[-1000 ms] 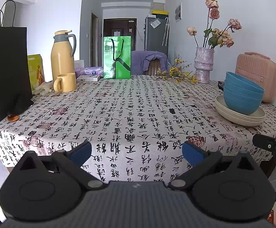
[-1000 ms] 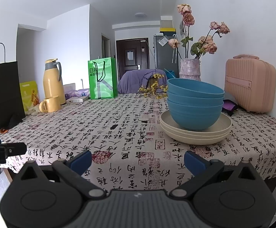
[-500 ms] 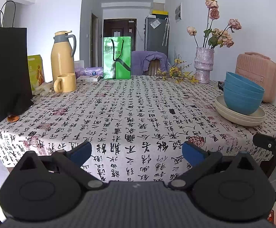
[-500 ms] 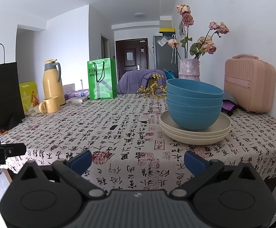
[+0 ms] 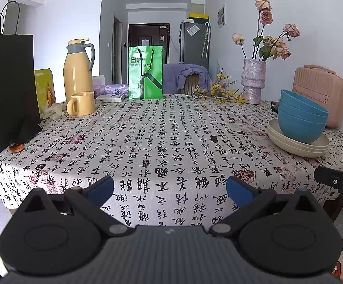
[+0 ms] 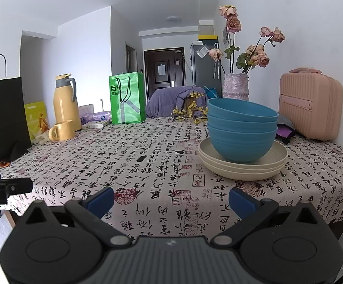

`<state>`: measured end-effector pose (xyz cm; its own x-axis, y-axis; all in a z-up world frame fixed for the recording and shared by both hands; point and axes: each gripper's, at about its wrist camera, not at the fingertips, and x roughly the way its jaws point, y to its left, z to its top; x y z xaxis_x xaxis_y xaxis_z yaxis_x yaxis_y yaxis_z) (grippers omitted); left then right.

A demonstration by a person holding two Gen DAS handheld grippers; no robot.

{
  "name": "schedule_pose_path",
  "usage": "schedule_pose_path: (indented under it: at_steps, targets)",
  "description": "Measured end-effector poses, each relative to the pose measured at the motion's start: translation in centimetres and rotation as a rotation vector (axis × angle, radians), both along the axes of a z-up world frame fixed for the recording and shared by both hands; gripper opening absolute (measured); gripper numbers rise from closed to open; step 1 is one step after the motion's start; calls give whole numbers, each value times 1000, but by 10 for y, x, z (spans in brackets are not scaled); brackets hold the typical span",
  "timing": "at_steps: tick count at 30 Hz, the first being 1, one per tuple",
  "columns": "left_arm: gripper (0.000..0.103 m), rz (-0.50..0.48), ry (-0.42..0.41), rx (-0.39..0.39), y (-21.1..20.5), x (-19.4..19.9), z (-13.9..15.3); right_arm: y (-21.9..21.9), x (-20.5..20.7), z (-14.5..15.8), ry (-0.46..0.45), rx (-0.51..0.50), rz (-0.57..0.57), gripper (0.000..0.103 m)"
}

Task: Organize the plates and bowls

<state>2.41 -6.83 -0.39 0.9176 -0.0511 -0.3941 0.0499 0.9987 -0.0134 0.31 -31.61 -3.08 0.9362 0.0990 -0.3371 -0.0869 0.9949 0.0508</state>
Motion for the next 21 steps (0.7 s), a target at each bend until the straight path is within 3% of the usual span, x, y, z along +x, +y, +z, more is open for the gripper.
schedule_pose_path:
  at_steps: [21]
  targets:
    - [103, 7, -9, 6, 2, -1, 3, 0, 0, 1, -4, -1, 0, 103]
